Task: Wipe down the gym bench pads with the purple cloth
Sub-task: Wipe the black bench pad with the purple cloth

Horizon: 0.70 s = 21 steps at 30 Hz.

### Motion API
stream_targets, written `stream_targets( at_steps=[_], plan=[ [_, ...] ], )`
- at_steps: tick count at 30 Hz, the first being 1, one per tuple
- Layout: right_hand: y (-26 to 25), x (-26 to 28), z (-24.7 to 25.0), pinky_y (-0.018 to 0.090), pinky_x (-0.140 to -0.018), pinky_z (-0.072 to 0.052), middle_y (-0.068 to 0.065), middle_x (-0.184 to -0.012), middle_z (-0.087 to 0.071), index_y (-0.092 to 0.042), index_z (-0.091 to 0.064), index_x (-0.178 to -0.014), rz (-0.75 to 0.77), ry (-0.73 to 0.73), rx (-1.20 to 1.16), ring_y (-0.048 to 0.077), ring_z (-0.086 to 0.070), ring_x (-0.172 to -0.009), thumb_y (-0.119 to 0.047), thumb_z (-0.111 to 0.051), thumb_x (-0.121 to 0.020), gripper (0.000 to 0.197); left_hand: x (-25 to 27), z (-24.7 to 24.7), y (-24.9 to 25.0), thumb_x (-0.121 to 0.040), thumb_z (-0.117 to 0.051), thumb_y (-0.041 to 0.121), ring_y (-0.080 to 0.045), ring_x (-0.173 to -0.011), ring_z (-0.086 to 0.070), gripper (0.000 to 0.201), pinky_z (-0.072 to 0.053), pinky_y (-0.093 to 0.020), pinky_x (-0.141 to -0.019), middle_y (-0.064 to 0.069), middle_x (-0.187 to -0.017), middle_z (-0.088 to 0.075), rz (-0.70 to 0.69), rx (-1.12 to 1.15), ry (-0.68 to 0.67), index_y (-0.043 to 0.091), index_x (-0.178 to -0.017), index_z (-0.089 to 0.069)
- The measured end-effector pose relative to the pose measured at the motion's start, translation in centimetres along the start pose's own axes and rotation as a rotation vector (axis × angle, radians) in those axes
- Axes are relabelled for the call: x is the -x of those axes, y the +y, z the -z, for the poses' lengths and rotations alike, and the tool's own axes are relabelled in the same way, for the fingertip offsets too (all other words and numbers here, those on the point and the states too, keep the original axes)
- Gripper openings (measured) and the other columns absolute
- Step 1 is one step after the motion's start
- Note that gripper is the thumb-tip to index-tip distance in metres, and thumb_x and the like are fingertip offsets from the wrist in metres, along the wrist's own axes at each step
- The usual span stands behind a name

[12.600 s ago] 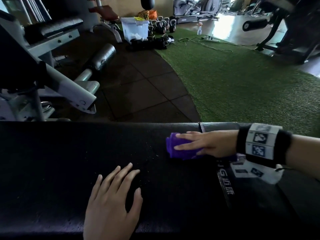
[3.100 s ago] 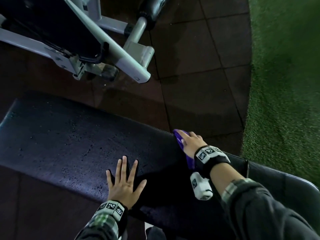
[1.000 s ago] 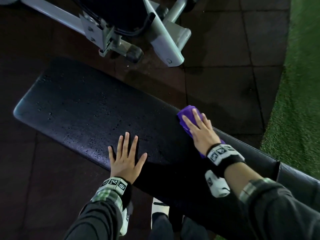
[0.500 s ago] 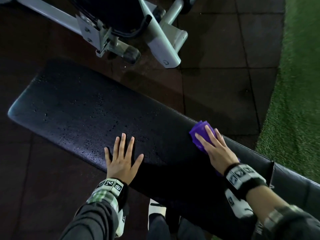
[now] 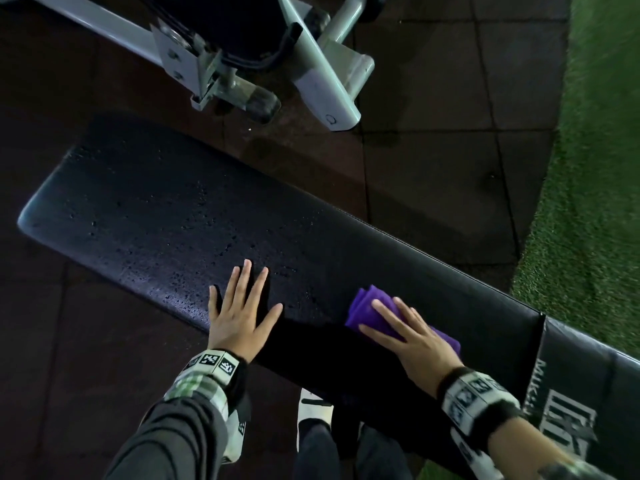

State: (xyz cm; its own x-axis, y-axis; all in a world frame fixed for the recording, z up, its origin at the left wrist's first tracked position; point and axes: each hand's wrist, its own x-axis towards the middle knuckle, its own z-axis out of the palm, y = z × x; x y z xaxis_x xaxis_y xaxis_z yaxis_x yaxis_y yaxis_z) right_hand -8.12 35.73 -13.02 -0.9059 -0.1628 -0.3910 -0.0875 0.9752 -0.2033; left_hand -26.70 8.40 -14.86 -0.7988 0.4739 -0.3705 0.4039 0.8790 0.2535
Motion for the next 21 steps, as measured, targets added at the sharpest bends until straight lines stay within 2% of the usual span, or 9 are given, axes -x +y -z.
stream_targets(
  at_steps=[2, 5, 7, 8, 10, 12, 14, 18, 21],
  plan=[
    [1.4, 2.0, 0.0, 0.052, -0.1, -0.038, -0.002, -0.157, -0.01, -0.044, -0.014, -0.145, -0.086, 0.015, -0.065, 0.039, -0.03, -0.134, -0.02, -0.049, -0.075, 0.082, 0.2, 0.5, -0.8, -0.088, -0.011, 0.07, -0.001, -0.143, 0.02, 0.064, 0.013, -0.043, -0.118, 0.018, -0.156, 0.025, -0.019, -0.023, -0.013, 0.051, -0.146, 0.009],
    [2.8, 2.0, 0.7, 0.055, -0.099, -0.039, -0.004, -0.155, -0.01, -0.049, -0.007, -0.144, -0.228, 0.07, -0.213, 0.038, -0.019, -0.136, -0.002, -0.064, -0.071, 0.103, 0.5, 1.0, -2.0, -0.087, -0.01, 0.072, -0.004, -0.143, 0.024, 0.062, 0.016, -0.044, -0.117, 0.017, -0.155, 0.028, 0.012, -0.022, -0.045, 0.056, -0.144, 0.008],
    [2.6, 0.3, 1.4, 0.054, -0.11, -0.024, -0.009, -0.156, -0.001, -0.056, 0.001, -0.139, -0.286, 0.084, -0.258, 0.038, -0.005, -0.141, -0.004, -0.056, -0.082, 0.096, 0.6, 1.0, -2.1, -0.086, -0.008, 0.073, -0.006, -0.142, 0.027, 0.064, 0.018, -0.046, -0.116, 0.016, -0.154, 0.03, 0.019, -0.022, -0.07, 0.054, -0.145, 0.009],
    [2.2, -0.9, 1.7, 0.054, -0.112, -0.02, -0.008, -0.156, 0.0, -0.055, 0.0, -0.139, -0.315, 0.078, -0.257, 0.039, -0.004, -0.142, -0.004, -0.052, -0.083, 0.092, 0.6, 0.9, -2.0, -0.085, -0.005, 0.073, -0.007, -0.141, 0.029, 0.065, 0.019, -0.046, -0.115, 0.016, -0.153, 0.033, 0.026, -0.032, -0.09, 0.053, -0.144, 0.012],
    [0.3, -3.4, 2.2, 0.059, -0.107, -0.026, 0.0, -0.156, -0.011, -0.046, -0.01, -0.142, -0.325, 0.08, -0.19, 0.046, -0.015, -0.138, -0.002, -0.053, -0.076, 0.09, 0.6, 0.9, -1.7, -0.083, 0.0, 0.072, -0.007, -0.138, 0.035, 0.065, 0.023, -0.046, -0.113, 0.015, -0.149, 0.039, 0.046, -0.047, -0.131, 0.053, -0.142, 0.019],
    [-2.2, -5.4, 2.4, 0.062, -0.1, -0.034, 0.004, -0.154, -0.023, -0.04, -0.022, -0.142, -0.256, 0.056, -0.129, 0.049, -0.028, -0.133, -0.008, -0.047, -0.073, 0.08, 0.5, 0.9, -1.5, -0.082, 0.003, 0.072, -0.007, -0.136, 0.038, 0.065, 0.026, -0.046, -0.111, 0.015, -0.147, 0.043, 0.054, -0.047, -0.151, 0.052, -0.141, 0.022],
    [-5.3, -6.0, 1.6, 0.059, -0.099, -0.035, 0.002, -0.151, -0.029, -0.041, -0.03, -0.139, -0.133, 0.062, -0.065, 0.046, -0.036, -0.129, -0.019, -0.036, -0.073, 0.07, 0.5, 1.0, -1.5, -0.081, 0.005, 0.072, -0.007, -0.136, 0.039, 0.065, 0.026, -0.046, -0.111, 0.015, -0.146, 0.044, 0.056, -0.05, -0.166, 0.052, -0.14, 0.024],
    [-9.2, -2.1, -1.7, 0.049, -0.105, -0.032, -0.003, -0.154, -0.021, -0.045, -0.028, -0.14, 0.183, 0.0, 0.063, 0.036, -0.035, -0.133, -0.026, -0.048, -0.066, 0.079, 0.4, 1.2, -1.6, -0.077, 0.009, 0.073, -0.006, -0.133, 0.042, 0.066, 0.025, -0.046, -0.111, 0.015, -0.143, 0.047, 0.058, -0.053, -0.206, 0.053, -0.137, 0.029],
    [-7.5, 2.7, -3.3, 0.047, -0.103, -0.037, -0.004, -0.155, -0.018, -0.047, -0.026, -0.141, 0.244, -0.017, 0.115, 0.031, -0.034, -0.135, -0.024, -0.048, -0.063, 0.084, 0.5, 1.5, -1.5, -0.077, 0.011, 0.073, -0.007, -0.132, 0.043, 0.065, 0.026, -0.046, -0.109, 0.015, -0.142, 0.049, 0.053, -0.052, -0.225, 0.053, -0.136, 0.031]
  ],
)
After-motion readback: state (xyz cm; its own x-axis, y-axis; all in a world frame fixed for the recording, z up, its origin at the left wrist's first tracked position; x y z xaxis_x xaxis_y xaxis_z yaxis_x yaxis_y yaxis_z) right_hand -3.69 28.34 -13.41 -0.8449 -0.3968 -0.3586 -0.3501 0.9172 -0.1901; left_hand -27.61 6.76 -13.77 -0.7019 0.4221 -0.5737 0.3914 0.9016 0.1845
